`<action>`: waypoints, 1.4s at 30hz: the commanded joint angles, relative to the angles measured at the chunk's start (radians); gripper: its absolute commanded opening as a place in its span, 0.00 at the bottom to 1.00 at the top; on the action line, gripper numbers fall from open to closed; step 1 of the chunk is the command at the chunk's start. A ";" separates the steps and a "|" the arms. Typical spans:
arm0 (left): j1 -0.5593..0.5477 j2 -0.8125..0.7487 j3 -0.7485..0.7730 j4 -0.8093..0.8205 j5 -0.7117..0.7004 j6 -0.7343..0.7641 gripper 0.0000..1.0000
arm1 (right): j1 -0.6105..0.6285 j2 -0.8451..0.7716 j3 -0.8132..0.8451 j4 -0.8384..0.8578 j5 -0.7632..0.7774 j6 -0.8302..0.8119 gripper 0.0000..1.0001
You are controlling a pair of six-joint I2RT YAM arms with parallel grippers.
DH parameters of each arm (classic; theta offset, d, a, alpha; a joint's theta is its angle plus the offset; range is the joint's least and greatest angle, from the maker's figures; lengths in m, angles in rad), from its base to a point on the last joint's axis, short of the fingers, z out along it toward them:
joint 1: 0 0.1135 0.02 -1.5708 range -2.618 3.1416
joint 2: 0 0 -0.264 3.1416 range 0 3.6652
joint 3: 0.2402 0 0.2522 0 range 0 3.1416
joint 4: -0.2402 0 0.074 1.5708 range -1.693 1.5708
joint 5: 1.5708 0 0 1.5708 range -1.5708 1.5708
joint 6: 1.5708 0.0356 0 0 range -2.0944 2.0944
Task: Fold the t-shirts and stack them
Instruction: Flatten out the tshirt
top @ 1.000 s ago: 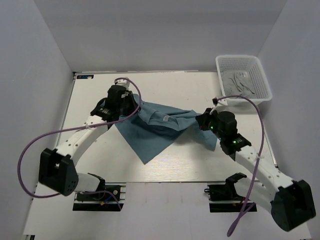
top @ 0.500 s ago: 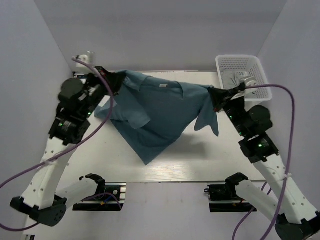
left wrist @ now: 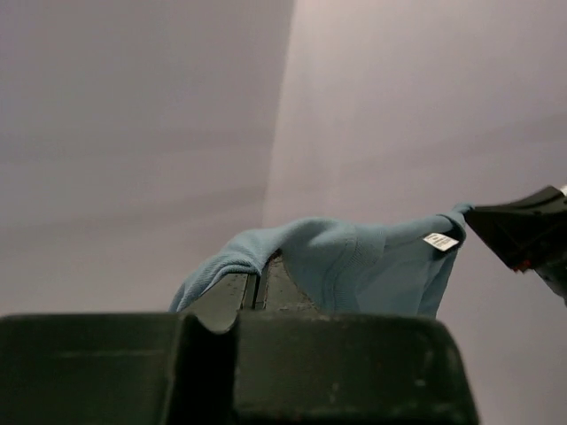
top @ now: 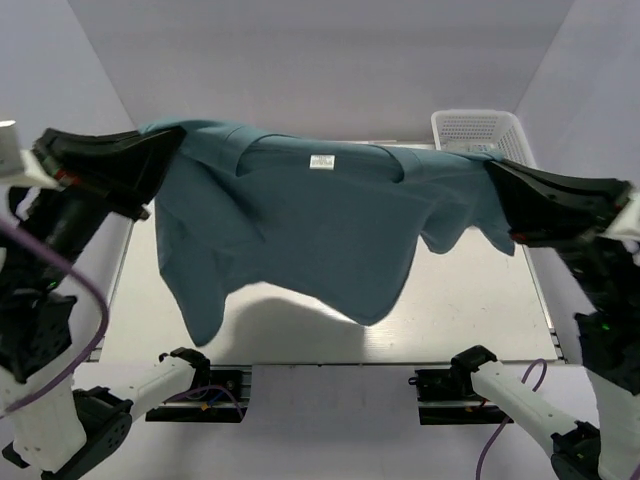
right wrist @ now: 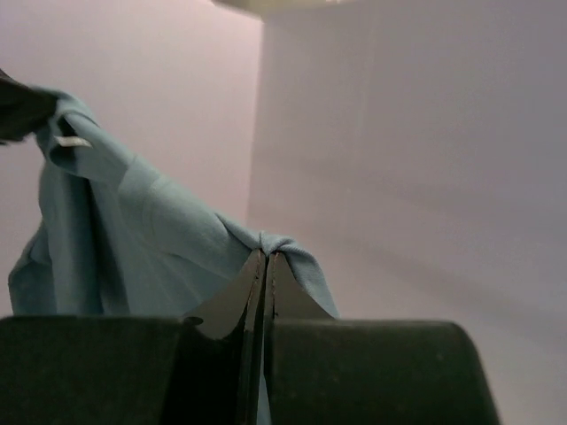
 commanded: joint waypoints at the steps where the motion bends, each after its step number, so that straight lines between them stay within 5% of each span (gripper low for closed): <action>1: 0.011 -0.006 0.117 -0.039 0.067 0.010 0.00 | -0.002 -0.003 0.158 -0.018 -0.056 -0.012 0.00; 10: 0.011 -0.013 0.127 -0.016 0.162 -0.028 0.00 | -0.007 0.045 0.262 -0.035 -0.047 0.028 0.00; 15: 0.011 0.101 0.046 -0.027 0.089 -0.028 0.00 | -0.004 0.149 0.216 -0.021 0.084 0.003 0.00; 20: 0.014 0.248 -0.111 0.007 -0.163 -0.027 0.00 | -0.002 0.246 0.041 0.077 0.339 -0.026 0.00; 24: 0.024 0.469 -0.198 0.030 -0.287 -0.036 0.00 | -0.015 0.492 -0.097 0.176 0.578 -0.026 0.00; 28: 0.098 0.700 -0.243 0.090 -0.316 -0.062 0.00 | -0.060 0.756 -0.142 0.232 0.573 0.061 0.00; 29: 0.107 0.752 -0.226 0.090 -0.316 -0.062 0.06 | -0.071 0.795 -0.140 0.236 0.570 0.096 0.00; 30: 0.118 0.865 -0.205 0.081 -0.316 -0.062 0.24 | -0.096 0.833 -0.133 0.239 0.571 0.120 0.00; 31: 0.127 0.926 -0.124 0.055 -0.338 -0.047 0.74 | -0.103 0.946 -0.119 0.214 0.568 0.132 0.01; 33: 0.141 1.109 0.005 -0.075 -0.338 -0.027 1.00 | -0.126 1.014 -0.032 0.150 0.544 0.175 0.30; 36: 0.164 1.233 0.258 -0.204 -0.316 -0.014 1.00 | -0.139 1.116 0.048 0.091 0.487 0.175 0.86; 39: 0.164 1.200 0.215 -0.167 -0.271 -0.005 1.00 | -0.134 1.076 -0.007 0.111 0.441 0.149 0.90; 42: 0.164 1.049 -0.070 -0.036 -0.185 -0.005 1.00 | -0.137 1.010 -0.091 0.142 0.387 0.129 0.90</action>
